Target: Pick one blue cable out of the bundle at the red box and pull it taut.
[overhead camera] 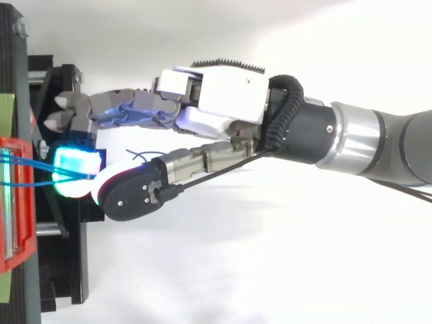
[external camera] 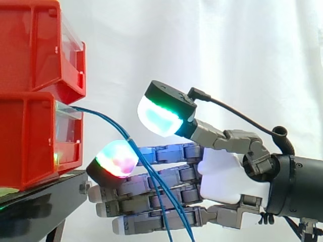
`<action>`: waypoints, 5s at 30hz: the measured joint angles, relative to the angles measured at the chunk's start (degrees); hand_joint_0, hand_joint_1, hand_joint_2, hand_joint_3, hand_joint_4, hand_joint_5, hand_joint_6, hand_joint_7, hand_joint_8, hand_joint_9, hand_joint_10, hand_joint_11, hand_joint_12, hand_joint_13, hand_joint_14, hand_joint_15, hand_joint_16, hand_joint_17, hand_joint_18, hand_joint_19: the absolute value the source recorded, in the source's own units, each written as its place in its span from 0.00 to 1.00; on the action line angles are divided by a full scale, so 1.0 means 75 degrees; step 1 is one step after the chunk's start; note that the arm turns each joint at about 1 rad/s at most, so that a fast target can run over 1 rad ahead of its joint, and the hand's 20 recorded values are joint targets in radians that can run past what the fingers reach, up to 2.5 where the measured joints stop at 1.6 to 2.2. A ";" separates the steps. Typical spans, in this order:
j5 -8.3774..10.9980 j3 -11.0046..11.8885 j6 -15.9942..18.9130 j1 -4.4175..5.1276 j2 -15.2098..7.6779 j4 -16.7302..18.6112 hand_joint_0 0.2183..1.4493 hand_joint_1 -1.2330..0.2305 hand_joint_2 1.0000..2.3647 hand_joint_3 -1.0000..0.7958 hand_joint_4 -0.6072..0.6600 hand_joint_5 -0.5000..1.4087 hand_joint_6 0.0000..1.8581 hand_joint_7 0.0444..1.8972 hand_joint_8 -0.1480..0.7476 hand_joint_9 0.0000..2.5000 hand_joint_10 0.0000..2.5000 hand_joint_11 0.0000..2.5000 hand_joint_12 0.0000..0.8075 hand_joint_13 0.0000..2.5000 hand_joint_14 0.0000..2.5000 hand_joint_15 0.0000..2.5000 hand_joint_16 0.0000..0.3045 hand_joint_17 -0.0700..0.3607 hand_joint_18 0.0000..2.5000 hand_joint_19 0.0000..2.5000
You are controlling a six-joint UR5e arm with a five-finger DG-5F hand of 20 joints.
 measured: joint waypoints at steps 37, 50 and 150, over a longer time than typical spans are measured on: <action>-0.0098 0.0000 -0.0136 -0.0104 0.0029 -0.0159 0.34 0.31 0.02 0.50 0.67 0.16 0.46 0.49 0.56 0.18 0.00 0.09 0.49 0.07 0.00 0.01 0.20 0.48 0.12 0.04; -0.0535 0.0000 -0.0151 -0.0095 0.0226 -0.1057 0.26 0.39 0.00 0.28 0.68 0.17 0.43 0.51 0.59 0.21 0.00 0.10 0.51 0.07 0.00 0.02 0.21 0.49 0.12 0.06; -0.0494 0.0013 0.0024 -0.0054 0.0808 -0.1884 0.26 0.40 0.00 0.28 0.65 0.18 0.42 0.52 0.60 0.24 0.00 0.13 0.52 0.10 0.00 0.02 0.21 0.49 0.16 0.08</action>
